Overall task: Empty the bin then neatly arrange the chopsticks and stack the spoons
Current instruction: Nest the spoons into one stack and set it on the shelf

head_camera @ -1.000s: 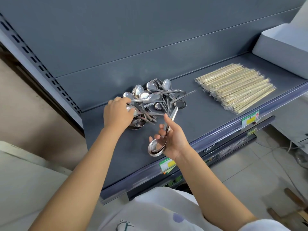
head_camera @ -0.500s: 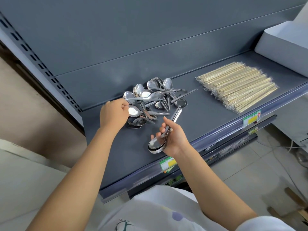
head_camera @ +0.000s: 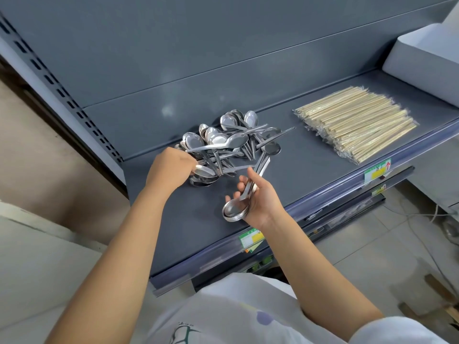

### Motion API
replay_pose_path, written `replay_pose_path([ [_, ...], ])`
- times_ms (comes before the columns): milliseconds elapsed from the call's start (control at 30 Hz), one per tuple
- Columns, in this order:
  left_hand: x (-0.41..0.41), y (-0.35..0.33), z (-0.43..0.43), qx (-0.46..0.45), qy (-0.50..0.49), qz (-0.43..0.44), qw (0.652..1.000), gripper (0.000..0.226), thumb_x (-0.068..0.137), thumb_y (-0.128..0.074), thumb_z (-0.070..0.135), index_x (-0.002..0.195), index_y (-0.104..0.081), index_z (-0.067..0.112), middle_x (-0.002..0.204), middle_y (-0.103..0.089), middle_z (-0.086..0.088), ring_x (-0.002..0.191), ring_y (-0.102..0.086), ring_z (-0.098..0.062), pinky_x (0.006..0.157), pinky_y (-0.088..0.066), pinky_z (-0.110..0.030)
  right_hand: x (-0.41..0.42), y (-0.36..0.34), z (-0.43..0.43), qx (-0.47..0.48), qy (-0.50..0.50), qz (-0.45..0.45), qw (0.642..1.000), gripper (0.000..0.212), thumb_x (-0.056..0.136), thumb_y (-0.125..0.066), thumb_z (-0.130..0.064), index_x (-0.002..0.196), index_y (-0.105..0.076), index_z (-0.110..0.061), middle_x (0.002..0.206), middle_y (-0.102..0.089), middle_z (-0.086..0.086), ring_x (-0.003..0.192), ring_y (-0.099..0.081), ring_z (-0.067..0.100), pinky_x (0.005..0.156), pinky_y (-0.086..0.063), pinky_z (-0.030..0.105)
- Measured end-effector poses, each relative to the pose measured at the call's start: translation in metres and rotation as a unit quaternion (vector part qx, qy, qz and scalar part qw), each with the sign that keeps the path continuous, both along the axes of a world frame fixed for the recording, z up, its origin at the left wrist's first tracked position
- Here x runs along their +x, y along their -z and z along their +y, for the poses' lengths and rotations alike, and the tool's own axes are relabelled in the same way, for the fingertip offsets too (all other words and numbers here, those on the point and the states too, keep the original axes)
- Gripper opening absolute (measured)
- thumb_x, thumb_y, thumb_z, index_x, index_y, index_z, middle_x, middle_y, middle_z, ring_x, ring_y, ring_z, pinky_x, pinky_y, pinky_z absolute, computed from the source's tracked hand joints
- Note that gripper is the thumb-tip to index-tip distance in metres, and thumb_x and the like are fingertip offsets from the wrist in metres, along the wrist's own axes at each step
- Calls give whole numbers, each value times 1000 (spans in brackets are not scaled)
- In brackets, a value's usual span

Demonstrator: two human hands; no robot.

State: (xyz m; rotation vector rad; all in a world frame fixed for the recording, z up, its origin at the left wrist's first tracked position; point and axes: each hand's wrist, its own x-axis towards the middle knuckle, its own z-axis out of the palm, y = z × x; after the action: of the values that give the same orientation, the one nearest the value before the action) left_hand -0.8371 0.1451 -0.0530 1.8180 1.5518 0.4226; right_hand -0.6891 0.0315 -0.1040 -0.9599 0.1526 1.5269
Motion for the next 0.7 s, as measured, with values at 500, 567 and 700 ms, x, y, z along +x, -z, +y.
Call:
replay_pose_path([
  [500,8,-13,-18,-170,9,-36,985,30,82,-61,8,54,-53,15,44,-59,4,35,-45,0,49,-29,-21,-10,2,-2,19,31,-33,999,38,85,-67,-38,64,-45,-17,59,-41,-2,48,-46,13,74,-54,31],
  [567,7,-15,-23,-195,23,-30,980,24,83,-63,12,61,-54,14,47,-61,5,38,-39,-4,47,-24,-20,-14,2,-1,16,66,-32,997,38,83,-70,-35,65,-43,-16,58,-41,-2,46,-46,14,68,-53,29],
  [700,3,-13,-33,-221,60,-14,973,10,82,-70,20,84,-72,11,61,-70,4,54,-32,-11,52,-23,-22,-17,4,1,-13,137,-38,990,39,78,-77,-31,81,-43,-13,56,-48,1,47,-50,17,62,-50,29],
])
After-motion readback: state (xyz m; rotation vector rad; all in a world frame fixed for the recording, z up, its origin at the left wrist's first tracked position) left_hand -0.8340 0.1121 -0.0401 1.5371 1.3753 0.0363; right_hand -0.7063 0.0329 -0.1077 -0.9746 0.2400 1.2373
